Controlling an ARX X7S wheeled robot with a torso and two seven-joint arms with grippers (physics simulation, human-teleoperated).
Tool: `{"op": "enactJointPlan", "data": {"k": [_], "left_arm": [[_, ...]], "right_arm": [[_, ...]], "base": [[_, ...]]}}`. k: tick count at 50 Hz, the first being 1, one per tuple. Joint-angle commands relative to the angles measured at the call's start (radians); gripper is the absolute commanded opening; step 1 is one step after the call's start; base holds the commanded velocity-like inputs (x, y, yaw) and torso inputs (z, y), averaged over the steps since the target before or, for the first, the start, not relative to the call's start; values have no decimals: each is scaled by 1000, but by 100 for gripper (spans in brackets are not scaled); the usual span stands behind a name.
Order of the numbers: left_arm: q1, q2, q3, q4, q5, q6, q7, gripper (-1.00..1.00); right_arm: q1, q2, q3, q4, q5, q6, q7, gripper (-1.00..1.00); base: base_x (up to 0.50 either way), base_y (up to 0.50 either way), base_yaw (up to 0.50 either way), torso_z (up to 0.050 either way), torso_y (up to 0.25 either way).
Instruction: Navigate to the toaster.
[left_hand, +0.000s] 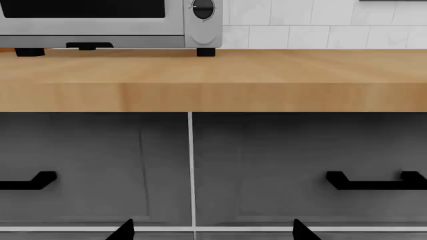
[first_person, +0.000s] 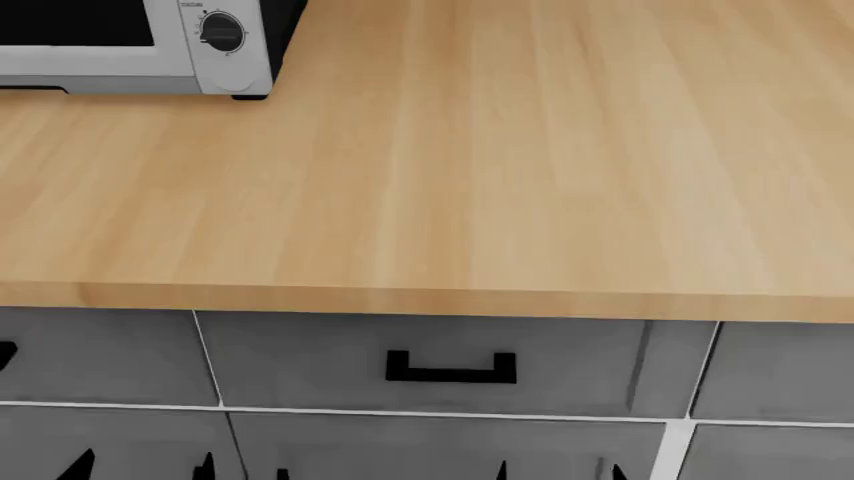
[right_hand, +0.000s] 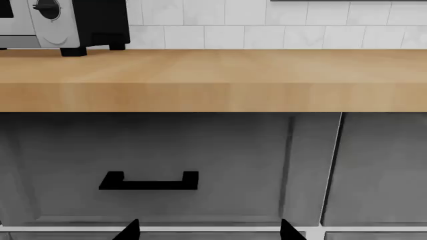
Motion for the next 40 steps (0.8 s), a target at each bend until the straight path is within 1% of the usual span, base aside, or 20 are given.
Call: {"op": "enactJointPlan", "data": {"k": [1,16,19,20,21,29,40], "left_arm": [[4,-11,11,12,-11,-8,-11,100],[-8,-51,65,-10,-36,3,-78,100],[-6,-59,80,6,-28,-38,-87,100],[35,-304,363,155,-172,32,-433,100],[-5,-10,26,3,29,-39,-29,100],[-27,-45,50,-38,-10,-29,-47,100],[-32,-60,65,-46,-28,-25,-78,100]], "right_arm": [[-1,8,-9,2,8,-4,9,100],[8,52,-58,11,46,-5,76,100],[6,57,-65,4,47,1,85,100],[37,328,-383,-55,178,-24,372,100],[4,9,-8,1,-1,3,30,100],[23,30,-58,41,29,-21,78,100],[30,52,-87,59,60,-35,101,100]], "base": [[0,0,0,0,0],[0,0,0,0,0],[0,0,0,0,0],[0,0,0,0,0],[0,0,0,0,0],[0,0,0,0,0],[0,0,0,0,0]]}}
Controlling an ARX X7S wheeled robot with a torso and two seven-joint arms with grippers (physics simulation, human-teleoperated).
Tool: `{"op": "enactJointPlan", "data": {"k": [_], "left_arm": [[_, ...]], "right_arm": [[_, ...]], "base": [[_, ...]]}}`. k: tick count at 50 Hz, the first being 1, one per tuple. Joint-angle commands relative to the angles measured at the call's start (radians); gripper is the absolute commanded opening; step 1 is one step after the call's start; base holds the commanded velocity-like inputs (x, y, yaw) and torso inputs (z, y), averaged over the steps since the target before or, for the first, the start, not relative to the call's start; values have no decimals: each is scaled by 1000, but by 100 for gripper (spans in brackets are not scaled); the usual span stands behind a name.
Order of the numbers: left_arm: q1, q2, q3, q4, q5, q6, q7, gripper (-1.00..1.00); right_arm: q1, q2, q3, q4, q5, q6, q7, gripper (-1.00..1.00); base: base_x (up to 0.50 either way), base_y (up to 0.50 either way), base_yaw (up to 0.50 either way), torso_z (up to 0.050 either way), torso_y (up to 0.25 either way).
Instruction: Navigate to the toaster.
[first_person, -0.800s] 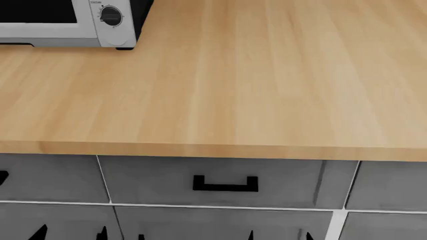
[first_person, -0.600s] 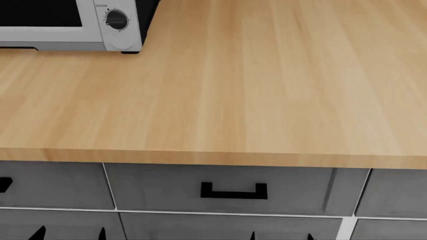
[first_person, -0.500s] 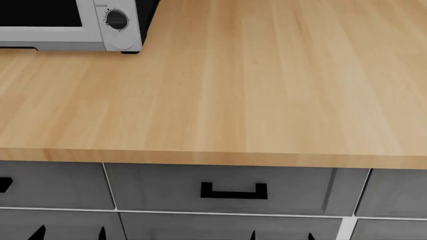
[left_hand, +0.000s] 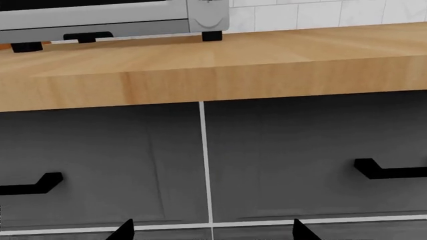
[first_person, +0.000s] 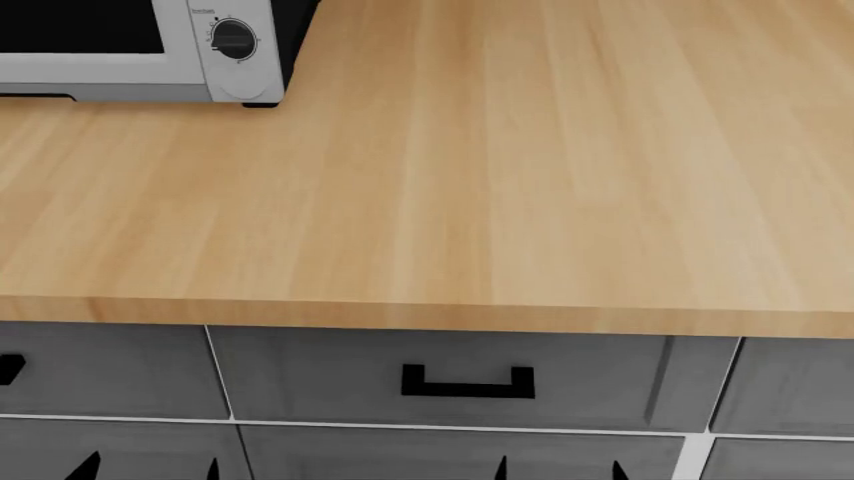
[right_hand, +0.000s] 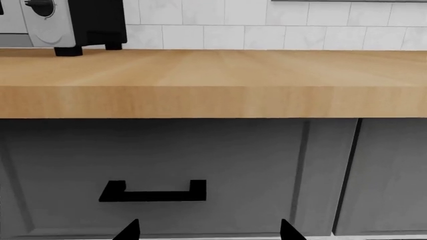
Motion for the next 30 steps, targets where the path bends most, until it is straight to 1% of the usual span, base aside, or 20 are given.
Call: {"op": "enactJointPlan", "data": {"k": [1,3,11,30], "left_arm": [[-4,7,-20,-18,-9,24,7,100],[-6,4,-15,-20,-10,20,4,100],[-8,-7,-4,-34,-23,39,-4,100],[-6,-27,23,-14,-46,24,-27,100]], "right_arm": [[5,-4,-1,22,9,-18,-7,100],[5,0,-5,21,14,-19,-6,100],[6,11,-20,27,26,-30,3,100],[9,32,-47,32,42,-41,29,100]], "base": [[0,0,0,0,0],[0,0,0,0,0],[0,0,0,50,0],[0,0,0,50,0]]}}
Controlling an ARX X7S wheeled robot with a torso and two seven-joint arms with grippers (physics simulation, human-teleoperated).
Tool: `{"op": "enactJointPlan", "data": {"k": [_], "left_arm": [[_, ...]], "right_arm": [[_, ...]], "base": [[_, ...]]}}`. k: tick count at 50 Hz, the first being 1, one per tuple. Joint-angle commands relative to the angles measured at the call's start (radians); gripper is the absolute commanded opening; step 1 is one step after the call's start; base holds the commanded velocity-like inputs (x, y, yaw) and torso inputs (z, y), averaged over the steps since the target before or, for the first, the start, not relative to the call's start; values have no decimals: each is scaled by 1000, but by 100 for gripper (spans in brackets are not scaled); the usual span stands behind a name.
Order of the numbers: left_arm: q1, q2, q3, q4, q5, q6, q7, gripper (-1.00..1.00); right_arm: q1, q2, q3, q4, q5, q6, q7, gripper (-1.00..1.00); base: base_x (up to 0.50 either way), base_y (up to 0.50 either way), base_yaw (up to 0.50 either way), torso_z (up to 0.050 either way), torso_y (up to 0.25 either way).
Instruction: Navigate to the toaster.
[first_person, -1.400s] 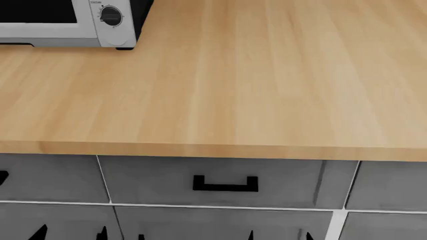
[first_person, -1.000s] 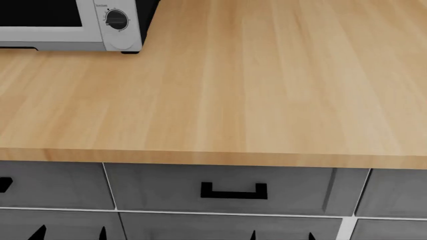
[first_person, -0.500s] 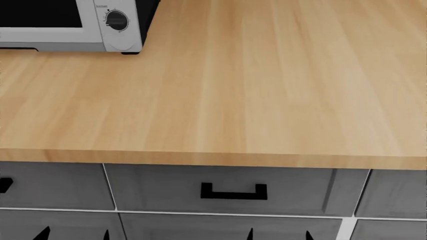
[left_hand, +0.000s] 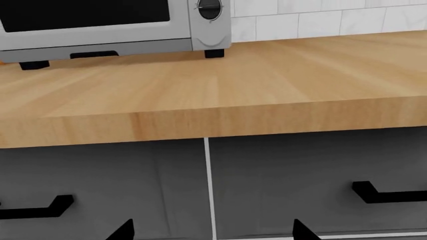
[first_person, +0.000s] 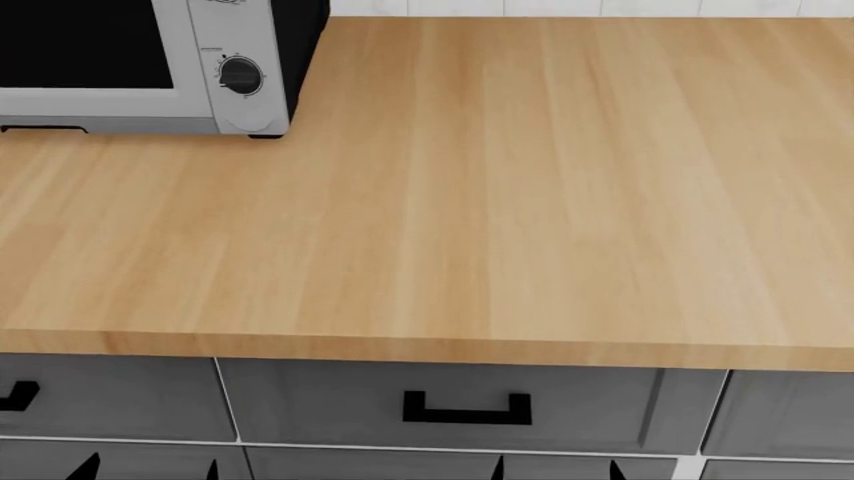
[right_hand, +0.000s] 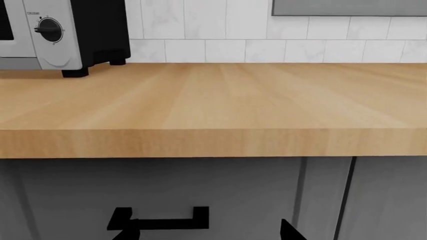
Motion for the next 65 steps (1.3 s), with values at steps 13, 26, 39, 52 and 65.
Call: {"op": "enactJointPlan", "data": {"k": [13,26,39,52,65], "left_arm": [[-6,-2,-6,-18,-29,35,3,100],[-3,-13,4,-16,-45,43,-9,100],[-8,-22,16,-25,-56,43,-18,100],[-5,-32,28,-16,-64,41,-28,100],[-8,-39,39,-20,-71,43,-37,100]], "right_arm": [[6,8,-13,17,13,-17,-6,100],[2,20,-25,0,33,-4,4,100],[8,28,-38,13,39,-14,17,100],[7,37,-50,5,44,-7,32,100],[10,44,-58,4,49,-8,47,100]], "base": [[0,0,0,50,0],[0,-64,0,16,12],[0,-348,0,0,0],[0,-365,0,0,0],[0,-353,0,0,0]]}}
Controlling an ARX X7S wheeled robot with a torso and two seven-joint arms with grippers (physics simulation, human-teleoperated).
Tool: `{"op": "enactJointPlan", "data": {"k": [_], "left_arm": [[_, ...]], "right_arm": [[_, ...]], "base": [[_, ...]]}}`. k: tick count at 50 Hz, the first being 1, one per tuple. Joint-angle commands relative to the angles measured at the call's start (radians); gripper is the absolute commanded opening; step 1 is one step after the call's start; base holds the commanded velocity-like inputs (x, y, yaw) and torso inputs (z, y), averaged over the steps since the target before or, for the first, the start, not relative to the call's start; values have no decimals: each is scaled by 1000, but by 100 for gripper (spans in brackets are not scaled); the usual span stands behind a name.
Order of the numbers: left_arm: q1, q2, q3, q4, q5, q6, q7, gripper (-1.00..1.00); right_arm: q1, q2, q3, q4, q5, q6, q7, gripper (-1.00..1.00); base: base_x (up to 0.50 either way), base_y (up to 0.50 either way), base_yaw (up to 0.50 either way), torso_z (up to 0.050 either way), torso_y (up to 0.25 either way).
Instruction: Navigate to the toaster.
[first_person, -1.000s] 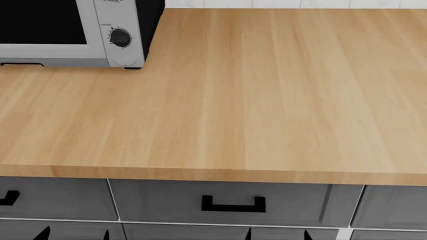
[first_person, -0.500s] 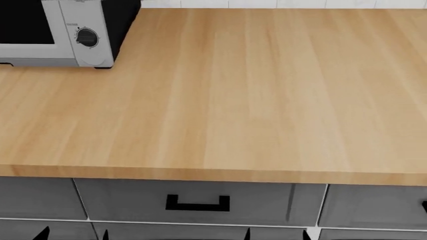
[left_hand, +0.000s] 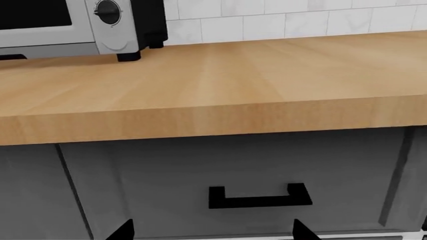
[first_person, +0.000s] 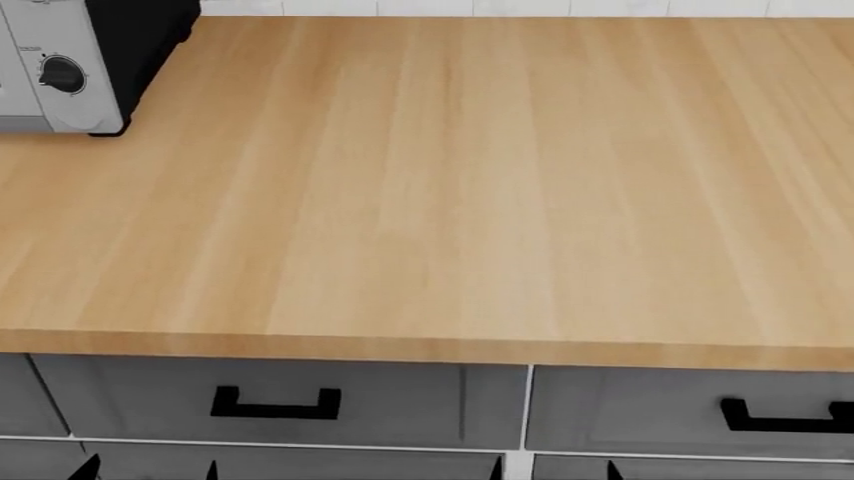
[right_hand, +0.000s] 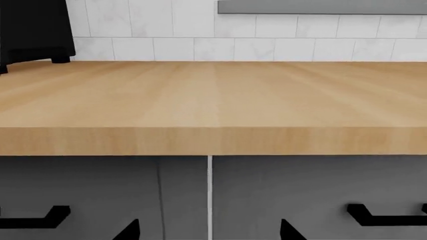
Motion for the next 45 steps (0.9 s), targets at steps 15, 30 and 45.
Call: {"op": "enactJointPlan", "data": {"k": [15,30,45], "left_arm": [[-4,5,-15,-14,-16,32,12,100],[-4,-3,-6,-18,-23,40,4,100],[-1,-12,3,-10,-32,39,-4,100]], "right_arm": [[7,-6,3,11,-2,-6,-8,100],[7,2,-6,16,9,-18,-3,100],[8,8,-17,16,15,-20,7,100]], "base": [[0,-294,0,0,0],[0,-305,0,0,0],[0,-356,0,0,0]]}}
